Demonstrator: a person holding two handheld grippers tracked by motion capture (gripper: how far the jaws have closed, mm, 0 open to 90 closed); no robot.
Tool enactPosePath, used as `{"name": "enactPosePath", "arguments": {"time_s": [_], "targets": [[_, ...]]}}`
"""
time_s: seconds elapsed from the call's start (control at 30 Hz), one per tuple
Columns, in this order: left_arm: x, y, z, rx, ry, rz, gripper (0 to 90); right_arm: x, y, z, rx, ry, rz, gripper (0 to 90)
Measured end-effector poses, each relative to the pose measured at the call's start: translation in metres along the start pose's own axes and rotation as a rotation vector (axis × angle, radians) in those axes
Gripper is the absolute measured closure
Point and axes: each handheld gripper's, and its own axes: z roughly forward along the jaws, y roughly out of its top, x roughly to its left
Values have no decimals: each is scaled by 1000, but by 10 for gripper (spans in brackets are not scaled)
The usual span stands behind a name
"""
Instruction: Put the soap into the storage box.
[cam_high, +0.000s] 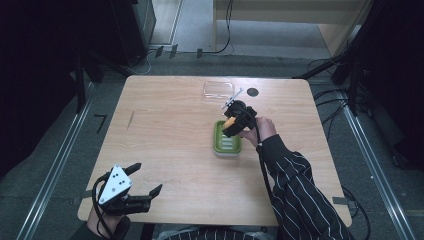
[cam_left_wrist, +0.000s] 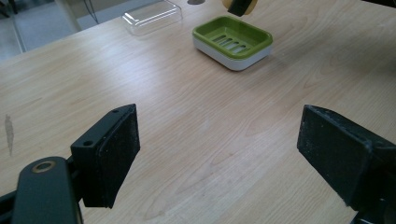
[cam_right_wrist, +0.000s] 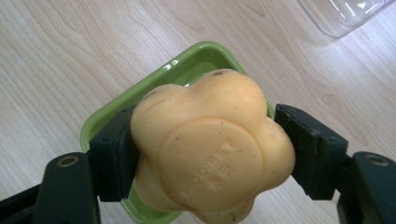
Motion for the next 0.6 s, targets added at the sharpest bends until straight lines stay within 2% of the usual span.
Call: {"name": "enactPosePath", "arguments": {"time_s": [0.6], "targets": [[0,-1,-1,-3,0,-1,136,3,1,21,52,27,1,277]]}}
